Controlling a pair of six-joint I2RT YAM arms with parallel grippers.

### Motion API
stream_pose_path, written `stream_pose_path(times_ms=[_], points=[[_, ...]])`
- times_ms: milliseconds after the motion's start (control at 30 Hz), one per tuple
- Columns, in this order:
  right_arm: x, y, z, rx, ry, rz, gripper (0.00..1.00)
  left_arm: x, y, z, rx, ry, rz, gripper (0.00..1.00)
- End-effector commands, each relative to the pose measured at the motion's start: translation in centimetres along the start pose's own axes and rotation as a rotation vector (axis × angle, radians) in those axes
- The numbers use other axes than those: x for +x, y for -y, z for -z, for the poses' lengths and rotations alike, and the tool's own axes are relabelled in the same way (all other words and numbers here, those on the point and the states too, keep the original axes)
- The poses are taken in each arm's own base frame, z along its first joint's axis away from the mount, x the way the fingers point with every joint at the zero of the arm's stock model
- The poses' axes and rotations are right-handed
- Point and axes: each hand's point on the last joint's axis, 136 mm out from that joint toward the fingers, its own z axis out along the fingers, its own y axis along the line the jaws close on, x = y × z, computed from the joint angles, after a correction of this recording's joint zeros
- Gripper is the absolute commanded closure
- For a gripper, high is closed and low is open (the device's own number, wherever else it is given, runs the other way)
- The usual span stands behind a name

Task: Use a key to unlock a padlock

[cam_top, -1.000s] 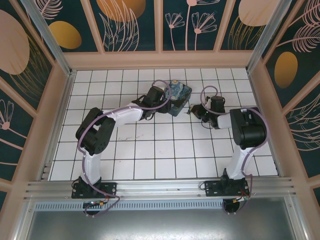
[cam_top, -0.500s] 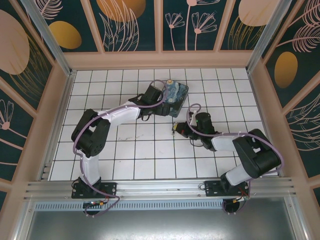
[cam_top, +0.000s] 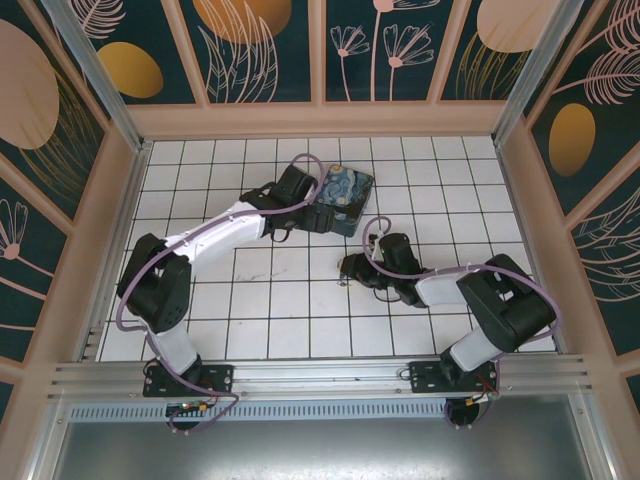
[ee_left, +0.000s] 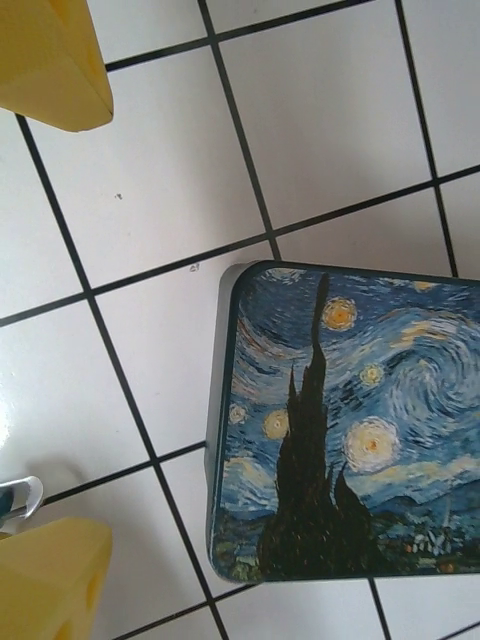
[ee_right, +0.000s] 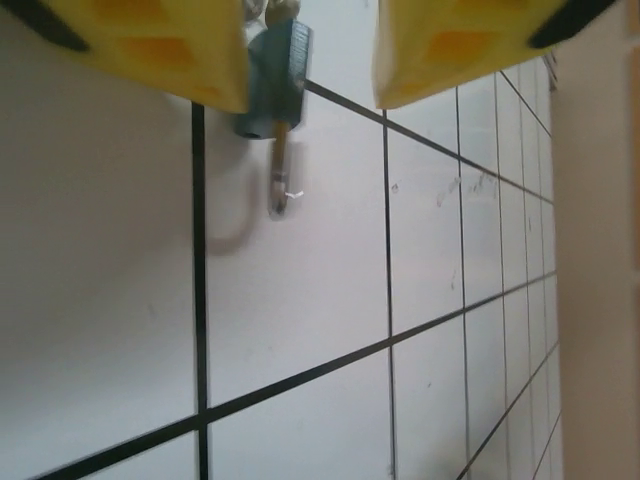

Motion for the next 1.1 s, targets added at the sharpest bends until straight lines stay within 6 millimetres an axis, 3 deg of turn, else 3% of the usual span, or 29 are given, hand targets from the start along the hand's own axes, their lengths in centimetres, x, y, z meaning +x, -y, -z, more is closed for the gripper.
stream_pose_path(times_ms=[0, 33, 133, 267, 433, 533, 700, 833, 1067], points=[[-0.6, 0.4, 0.4, 0.041, 0.026, 0.011, 0.45, -2.2, -0.1, 3.5, -0.011, 0.075, 0.025, 0.01], [-0.9, 0.4, 0.7, 0.047, 0.034, 0.016, 0.38, -2.7, -0.4, 4.1, -0.020, 0.092, 0.033, 0.01], [-1.8, 0.1, 1.6, 0.062, 0.057, 0.030, 0.03, -4.2, -1.7, 6.2, -0.038, 0.153, 0.064, 0.02], [-5.1, -0.6, 4.1, 0.088, 0.136, 0.056, 0.01, -5.7, -4.8, 8.7, -0.083, 0.233, 0.136, 0.02], [-12.4, -0.6, 10.0, 0.187, 0.319, 0.093, 0.01, -7.0, -10.5, 12.0, -0.204, 0.397, 0.242, 0.01], [-16.9, 0.5, 14.2, 0.307, 0.443, 0.107, 0.01, -7.3, -13.4, 13.4, -0.291, 0.480, 0.270, 0.01], [-22.0, 3.7, 19.1, 0.530, 0.634, 0.142, 0.01, -7.6, -16.6, 15.8, -0.395, 0.665, 0.271, 0.01], [-23.3, 5.7, 20.9, 0.605, 0.813, 0.206, 0.01, -6.5, -19.1, 17.2, -0.493, 0.764, 0.253, 0.01], [-21.5, 8.7, 22.2, 0.711, 0.998, 0.413, 0.01, -4.1, -24.1, 17.7, -0.562, 0.833, 0.271, 0.01]])
